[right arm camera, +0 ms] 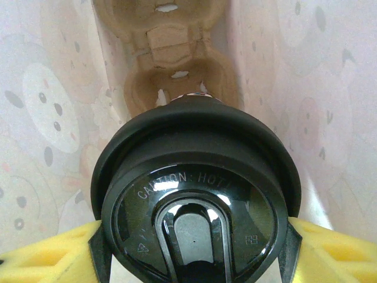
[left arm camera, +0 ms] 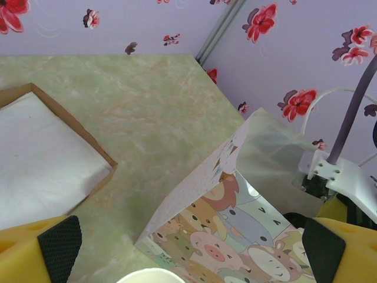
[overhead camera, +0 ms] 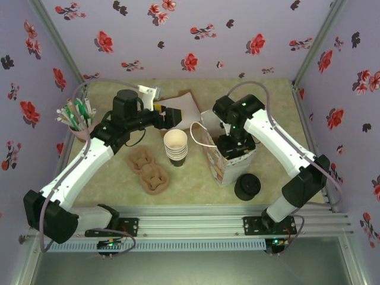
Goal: Pack the takeout coffee
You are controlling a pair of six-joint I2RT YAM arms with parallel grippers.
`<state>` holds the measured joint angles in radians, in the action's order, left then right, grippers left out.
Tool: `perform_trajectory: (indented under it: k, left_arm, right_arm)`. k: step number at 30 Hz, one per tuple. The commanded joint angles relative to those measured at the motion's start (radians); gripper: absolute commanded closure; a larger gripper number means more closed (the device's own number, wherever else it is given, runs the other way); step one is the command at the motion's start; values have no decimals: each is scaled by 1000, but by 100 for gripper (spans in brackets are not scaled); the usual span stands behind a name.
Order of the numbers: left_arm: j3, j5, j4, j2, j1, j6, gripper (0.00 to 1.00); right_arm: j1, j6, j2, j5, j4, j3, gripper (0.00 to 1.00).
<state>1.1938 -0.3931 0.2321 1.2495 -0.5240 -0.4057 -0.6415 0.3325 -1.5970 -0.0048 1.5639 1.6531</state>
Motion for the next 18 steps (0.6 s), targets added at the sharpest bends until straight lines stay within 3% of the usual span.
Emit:
perform_trajectory:
  k: [1, 18]
  left_arm:
    - [7, 8, -14, -16, -10, 18, 1]
    - [16, 14, 6, -17, -77, 27, 1]
  right_arm:
    - [3, -16, -8, -12, -13, -17, 31]
    - [3, -21, 3, 7, -58, -99, 31]
